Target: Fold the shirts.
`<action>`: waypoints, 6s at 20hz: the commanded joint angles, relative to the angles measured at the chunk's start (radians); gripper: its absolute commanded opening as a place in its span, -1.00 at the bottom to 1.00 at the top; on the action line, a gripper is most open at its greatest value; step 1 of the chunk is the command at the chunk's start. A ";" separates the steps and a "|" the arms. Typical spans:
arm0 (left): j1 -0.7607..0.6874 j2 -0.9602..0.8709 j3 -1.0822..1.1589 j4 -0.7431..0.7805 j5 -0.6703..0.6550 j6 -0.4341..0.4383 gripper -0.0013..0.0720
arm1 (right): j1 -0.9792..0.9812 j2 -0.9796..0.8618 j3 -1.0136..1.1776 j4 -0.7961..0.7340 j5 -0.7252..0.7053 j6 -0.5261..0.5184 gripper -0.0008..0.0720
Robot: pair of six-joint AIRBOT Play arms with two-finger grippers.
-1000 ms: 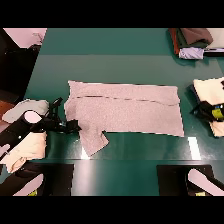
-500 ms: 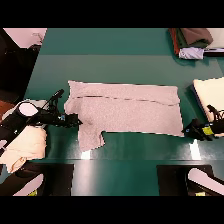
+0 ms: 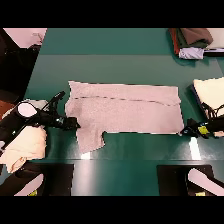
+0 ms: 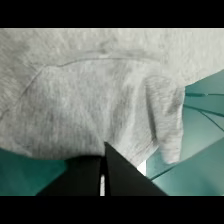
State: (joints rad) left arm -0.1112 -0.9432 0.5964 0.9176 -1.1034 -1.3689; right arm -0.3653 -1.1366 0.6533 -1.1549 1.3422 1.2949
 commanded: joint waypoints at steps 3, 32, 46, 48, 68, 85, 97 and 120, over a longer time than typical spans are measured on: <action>0.000 0.204 0.000 0.194 -0.219 -0.110 -0.91 | -0.035 0.213 0.000 -0.119 0.112 -0.002 -0.94; 0.012 -0.253 0.457 0.249 0.220 -0.151 0.71 | 0.208 -0.477 0.797 0.161 0.019 0.086 0.56; 0.009 -0.254 0.495 0.188 0.082 -0.143 -0.90 | 0.098 -0.502 0.446 0.266 0.023 -0.163 0.54; 0.009 -0.254 0.495 0.146 0.089 -0.142 -0.90 | 0.130 -0.527 0.455 0.272 0.019 -0.164 0.42; -0.469 -0.883 0.949 0.090 0.188 -0.155 -0.90 | 0.306 -0.160 0.713 0.504 0.116 -0.060 -0.94; -0.343 -0.728 0.948 0.232 0.166 -0.180 -0.90 | 0.776 -0.383 1.156 0.500 0.123 -0.020 -0.94; 0.107 -0.274 0.948 0.415 0.038 -0.175 -0.90 | 1.277 -0.716 1.279 0.501 -0.235 -0.066 0.80; 0.113 -0.275 0.945 0.375 -0.051 -0.115 -0.90 | 0.809 -0.622 0.610 0.484 -0.243 -0.014 0.93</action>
State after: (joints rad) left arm 0.0013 -1.2137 1.5417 1.2980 -1.1591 -1.4860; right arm 0.4229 -1.7088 1.2720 -0.7013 1.1408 1.2823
